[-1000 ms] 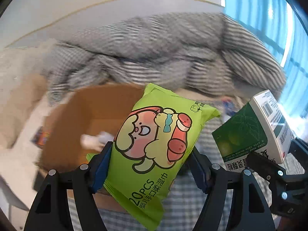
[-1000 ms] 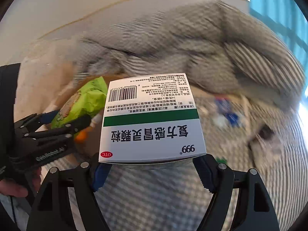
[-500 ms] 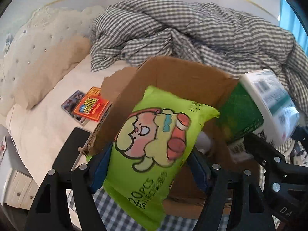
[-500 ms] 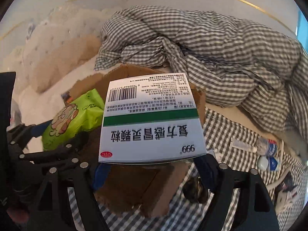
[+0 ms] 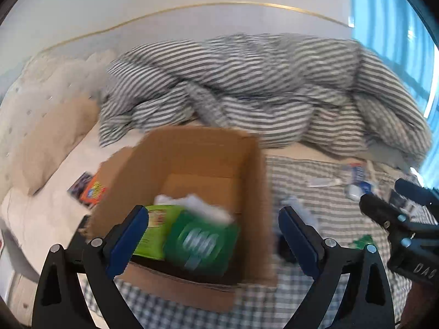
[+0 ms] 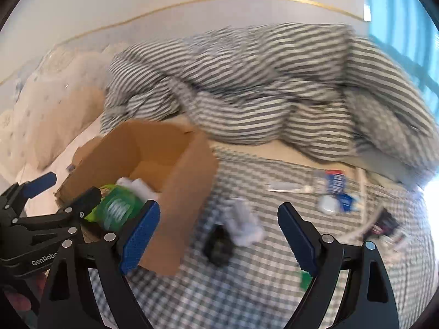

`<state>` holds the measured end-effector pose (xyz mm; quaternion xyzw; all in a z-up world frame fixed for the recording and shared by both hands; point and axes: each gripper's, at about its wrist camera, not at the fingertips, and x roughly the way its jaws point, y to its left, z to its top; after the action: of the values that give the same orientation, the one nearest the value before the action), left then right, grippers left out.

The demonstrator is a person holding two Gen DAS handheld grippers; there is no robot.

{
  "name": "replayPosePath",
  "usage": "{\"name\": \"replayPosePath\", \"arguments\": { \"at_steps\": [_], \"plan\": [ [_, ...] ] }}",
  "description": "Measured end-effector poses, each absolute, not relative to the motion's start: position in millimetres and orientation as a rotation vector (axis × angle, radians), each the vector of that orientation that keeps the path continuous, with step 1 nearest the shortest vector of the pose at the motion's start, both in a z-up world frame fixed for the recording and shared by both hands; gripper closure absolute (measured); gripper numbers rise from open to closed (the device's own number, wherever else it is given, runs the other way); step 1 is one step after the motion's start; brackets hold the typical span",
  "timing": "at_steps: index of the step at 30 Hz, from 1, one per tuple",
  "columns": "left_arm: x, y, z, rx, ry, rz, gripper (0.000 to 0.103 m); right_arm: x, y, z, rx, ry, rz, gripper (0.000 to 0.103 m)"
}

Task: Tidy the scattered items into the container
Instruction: 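Withdraw both tools from the box toward the remaining items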

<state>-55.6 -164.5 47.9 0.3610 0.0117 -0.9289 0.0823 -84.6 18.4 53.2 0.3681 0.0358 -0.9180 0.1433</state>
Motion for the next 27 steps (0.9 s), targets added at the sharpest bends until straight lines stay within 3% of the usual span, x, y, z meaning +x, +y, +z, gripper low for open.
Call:
{"name": "replayPosePath", "arguments": {
  "at_steps": [6,13,27],
  "plan": [
    [-47,-72,36,1.118,-0.046,-2.881,0.005,-55,115,58,1.094,0.051,-2.783,0.015],
    [-43,18,0,1.182,-0.097,-2.947,0.005,-27,209,25,1.24,-0.006,-2.884,0.015],
    [-61,63,-56,1.307,-0.082,-2.909,0.005,-29,284,-48,1.461,-0.193,-2.87,0.015]
  ]
}}
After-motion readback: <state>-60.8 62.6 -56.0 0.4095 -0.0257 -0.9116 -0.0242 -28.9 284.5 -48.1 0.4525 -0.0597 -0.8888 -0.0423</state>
